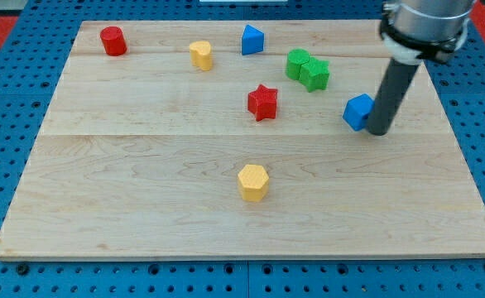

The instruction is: Move the blue cube slightly towards the left

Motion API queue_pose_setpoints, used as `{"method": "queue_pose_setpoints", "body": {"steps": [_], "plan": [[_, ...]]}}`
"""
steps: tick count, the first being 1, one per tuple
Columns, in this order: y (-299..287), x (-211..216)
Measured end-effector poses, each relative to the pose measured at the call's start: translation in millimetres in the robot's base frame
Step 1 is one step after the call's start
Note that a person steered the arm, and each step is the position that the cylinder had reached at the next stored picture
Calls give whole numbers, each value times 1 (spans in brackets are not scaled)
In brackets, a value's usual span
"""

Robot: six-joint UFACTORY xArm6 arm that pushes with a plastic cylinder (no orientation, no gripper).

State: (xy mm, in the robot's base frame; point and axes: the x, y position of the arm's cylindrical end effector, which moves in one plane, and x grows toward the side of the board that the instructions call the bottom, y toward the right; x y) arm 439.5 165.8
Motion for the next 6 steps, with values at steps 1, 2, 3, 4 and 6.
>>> {"method": "queue_pose_setpoints", "body": {"steps": [1, 2, 3, 4, 6], "plan": [[-22, 0], [53, -18], [88, -28], [42, -26], [-7, -26]]}}
